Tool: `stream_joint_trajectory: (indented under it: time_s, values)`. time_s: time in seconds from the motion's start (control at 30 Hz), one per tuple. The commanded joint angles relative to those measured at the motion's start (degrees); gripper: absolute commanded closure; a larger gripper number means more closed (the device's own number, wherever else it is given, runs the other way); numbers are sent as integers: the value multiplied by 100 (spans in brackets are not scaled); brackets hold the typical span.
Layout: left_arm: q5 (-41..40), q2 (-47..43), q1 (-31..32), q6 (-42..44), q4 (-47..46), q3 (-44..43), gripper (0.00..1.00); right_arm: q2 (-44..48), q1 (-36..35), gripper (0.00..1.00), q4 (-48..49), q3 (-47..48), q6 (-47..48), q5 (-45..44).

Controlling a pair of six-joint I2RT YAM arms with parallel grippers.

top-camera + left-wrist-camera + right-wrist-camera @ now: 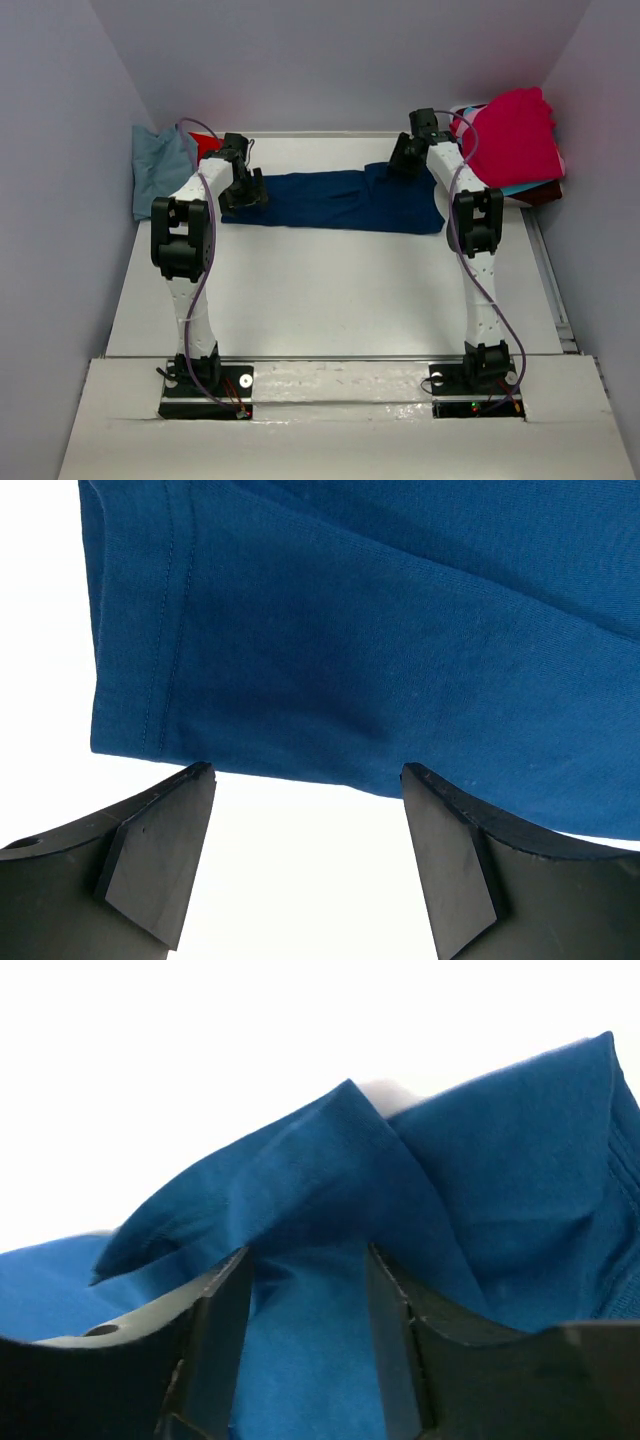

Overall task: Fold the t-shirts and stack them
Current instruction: Fold the tshirt

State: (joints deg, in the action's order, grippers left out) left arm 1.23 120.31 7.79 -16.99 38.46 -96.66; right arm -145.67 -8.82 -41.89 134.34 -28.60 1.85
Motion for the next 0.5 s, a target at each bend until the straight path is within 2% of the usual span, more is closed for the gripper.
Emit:
stream_joint_trajectory:
  time_s: [0.0,0.1,0.13,0.23,0.33,0.47]
  values:
    - [-71,-227,12,82,92,-134,14,-85,3,38,409,382,-233,176]
    - [-71,-245,12,91,92,-107,14,-181,3,32,445,435,-321,272]
    - [-71,-262,12,91,92,-99,14,-208,3,25,410,522,-365,298]
    - [-71,-271,12,91,83,-90,14,-453,3,12,190,882,-374,474]
    - [-71,-271,12,91,74,-63,14,-533,55,11,15,971,-278,606]
    - [-71,-306,12,73,30,-19,14,-130,56,11,154,489,-225,606]
